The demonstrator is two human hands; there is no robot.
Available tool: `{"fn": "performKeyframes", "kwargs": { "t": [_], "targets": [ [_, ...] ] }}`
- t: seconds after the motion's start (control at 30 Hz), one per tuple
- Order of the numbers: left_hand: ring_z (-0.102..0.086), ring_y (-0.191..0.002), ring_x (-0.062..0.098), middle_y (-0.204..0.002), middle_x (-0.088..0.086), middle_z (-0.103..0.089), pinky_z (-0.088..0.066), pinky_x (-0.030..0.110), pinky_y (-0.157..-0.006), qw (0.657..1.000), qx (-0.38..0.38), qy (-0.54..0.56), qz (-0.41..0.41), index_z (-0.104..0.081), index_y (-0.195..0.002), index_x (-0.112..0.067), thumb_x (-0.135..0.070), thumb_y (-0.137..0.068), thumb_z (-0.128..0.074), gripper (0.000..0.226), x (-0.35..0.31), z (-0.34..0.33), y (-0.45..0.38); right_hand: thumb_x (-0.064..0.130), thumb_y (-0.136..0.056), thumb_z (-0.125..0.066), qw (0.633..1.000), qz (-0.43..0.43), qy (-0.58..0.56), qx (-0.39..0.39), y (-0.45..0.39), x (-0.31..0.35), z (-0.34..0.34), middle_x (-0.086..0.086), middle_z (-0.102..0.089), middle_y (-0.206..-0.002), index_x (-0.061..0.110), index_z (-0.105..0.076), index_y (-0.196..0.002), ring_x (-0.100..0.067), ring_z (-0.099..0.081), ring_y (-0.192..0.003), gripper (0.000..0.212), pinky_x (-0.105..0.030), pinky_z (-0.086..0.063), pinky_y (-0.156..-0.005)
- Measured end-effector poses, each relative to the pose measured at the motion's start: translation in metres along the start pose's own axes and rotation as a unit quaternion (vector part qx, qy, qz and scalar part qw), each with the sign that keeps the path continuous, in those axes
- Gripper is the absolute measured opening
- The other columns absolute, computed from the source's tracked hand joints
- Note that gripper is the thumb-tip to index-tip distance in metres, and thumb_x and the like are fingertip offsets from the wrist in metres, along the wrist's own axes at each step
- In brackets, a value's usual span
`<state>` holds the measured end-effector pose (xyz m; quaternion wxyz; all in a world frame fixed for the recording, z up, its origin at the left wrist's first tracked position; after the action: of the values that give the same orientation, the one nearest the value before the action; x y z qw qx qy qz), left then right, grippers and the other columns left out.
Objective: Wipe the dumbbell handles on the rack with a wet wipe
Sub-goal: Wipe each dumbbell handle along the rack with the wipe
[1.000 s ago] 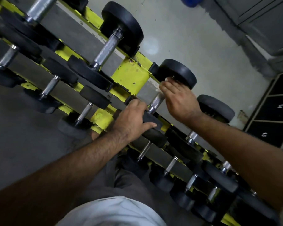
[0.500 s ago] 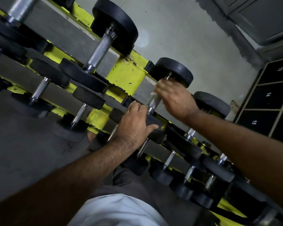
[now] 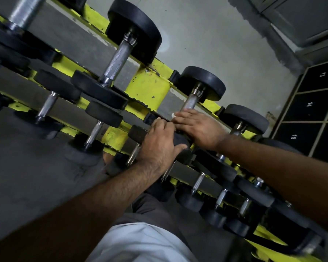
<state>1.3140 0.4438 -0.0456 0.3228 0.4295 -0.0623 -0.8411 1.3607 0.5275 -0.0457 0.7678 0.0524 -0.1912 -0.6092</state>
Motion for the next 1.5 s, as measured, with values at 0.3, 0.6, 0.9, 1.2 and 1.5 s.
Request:
{"fn": "performKeyframes", "kwargs": {
  "t": [0.3, 0.6, 0.9, 1.2, 1.5],
  "targets": [
    [-0.045, -0.131, 0.026, -0.129, 0.006, -0.046, -0.044, 0.034, -0.103, 1.0, -0.005, 0.0, -0.006, -0.051, -0.118, -0.014, -0.056, -0.081, -0.071, 0.059, 0.001, 0.0, 0.0, 0.018, -0.097, -0.048, 0.998, -0.044, 0.029, -0.028, 0.003, -0.011, 0.004, -0.017, -0.06, -0.138, 0.004, -0.063, -0.132, -0.034, -0.053, -0.134, 0.04, -0.051, -0.038, -0.114],
    [-0.046, -0.127, 0.025, -0.128, 0.006, -0.046, -0.047, 0.035, -0.099, 1.0, -0.001, -0.003, -0.012, -0.052, -0.119, -0.014, -0.056, -0.082, -0.07, 0.059, 0.002, -0.001, -0.001, 0.016, -0.094, -0.044, 0.984, -0.151, 0.092, -0.015, -0.014, -0.041, 0.026, -0.015, -0.066, -0.127, 0.006, -0.067, -0.123, -0.033, -0.057, -0.126, 0.039, -0.046, -0.037, -0.112],
    [-0.027, -0.146, 0.024, -0.141, 0.008, -0.044, -0.035, 0.036, -0.114, 0.998, -0.019, 0.044, -0.034, -0.054, -0.125, -0.01, -0.053, -0.086, -0.067, 0.059, 0.009, -0.005, 0.003, 0.021, -0.095, -0.047, 0.985, -0.162, 0.044, -0.033, -0.003, -0.05, 0.023, -0.01, -0.061, -0.138, 0.009, -0.063, -0.131, -0.031, -0.049, -0.136, 0.041, -0.044, -0.031, -0.117],
    [-0.02, -0.15, 0.024, -0.153, 0.01, -0.038, -0.027, 0.038, -0.117, 0.997, -0.033, 0.062, -0.037, -0.052, -0.134, -0.009, -0.051, -0.089, -0.064, 0.063, 0.012, -0.009, 0.008, 0.035, -0.102, -0.044, 0.983, -0.175, 0.03, -0.052, -0.001, -0.042, 0.019, -0.01, -0.062, -0.136, 0.009, -0.064, -0.129, -0.031, -0.048, -0.137, 0.043, -0.046, -0.035, -0.115],
    [-0.02, -0.15, 0.03, -0.155, 0.017, -0.033, -0.031, 0.044, -0.116, 0.996, -0.052, 0.011, -0.07, -0.044, -0.14, -0.005, -0.059, -0.093, -0.044, 0.072, 0.018, -0.015, 0.008, 0.028, -0.101, -0.045, 0.986, -0.139, 0.033, -0.09, -0.004, -0.028, 0.016, -0.013, -0.063, -0.133, 0.005, -0.066, -0.127, -0.033, -0.052, -0.134, 0.04, -0.046, -0.035, -0.116]
  ]
}}
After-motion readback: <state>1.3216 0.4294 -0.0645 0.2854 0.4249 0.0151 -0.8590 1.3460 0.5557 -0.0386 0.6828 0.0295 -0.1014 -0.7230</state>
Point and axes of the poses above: each hand's wrist, its own y-axis away from the middle knuckle, its own z-axis out of the back of the hand, x = y × z, the point moved 9 cm from there along -y, towards the middle knuckle
